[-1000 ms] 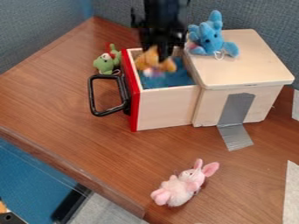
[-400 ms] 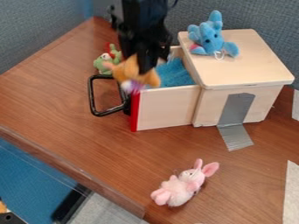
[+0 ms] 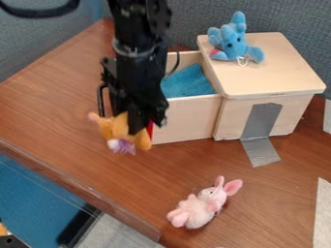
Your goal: Take the orange toy out of the drawer and put it on the bottom middle of the table
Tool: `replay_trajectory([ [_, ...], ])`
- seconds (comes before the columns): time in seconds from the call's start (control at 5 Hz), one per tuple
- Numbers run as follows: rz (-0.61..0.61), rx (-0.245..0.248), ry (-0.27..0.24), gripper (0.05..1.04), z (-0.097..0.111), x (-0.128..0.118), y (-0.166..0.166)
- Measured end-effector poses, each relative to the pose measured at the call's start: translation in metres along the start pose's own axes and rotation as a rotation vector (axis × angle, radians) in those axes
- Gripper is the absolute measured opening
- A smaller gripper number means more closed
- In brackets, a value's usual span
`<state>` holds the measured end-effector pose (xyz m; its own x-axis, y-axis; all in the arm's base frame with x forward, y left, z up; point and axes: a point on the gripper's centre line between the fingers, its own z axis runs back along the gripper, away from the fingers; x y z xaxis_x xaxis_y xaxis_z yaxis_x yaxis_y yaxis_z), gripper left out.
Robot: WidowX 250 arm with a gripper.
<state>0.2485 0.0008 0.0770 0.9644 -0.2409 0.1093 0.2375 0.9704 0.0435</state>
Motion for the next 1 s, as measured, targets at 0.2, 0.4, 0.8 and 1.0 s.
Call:
replay_trajectory([
  [0.2, 0.004, 0.003, 0.023, 0.326, -0.025, -0.003, -0.001],
  [0.4, -0.028, -0.015, 0.084, 0.326, -0.059, -0.004, -0.009],
  [0.8, -0.062, -0.026, 0.088, 0.720, -0.063, -0.010, -0.014],
  [1.0, -0.074, -0.014, 0.015, 0.977, -0.031, -0.005, -0.014],
])
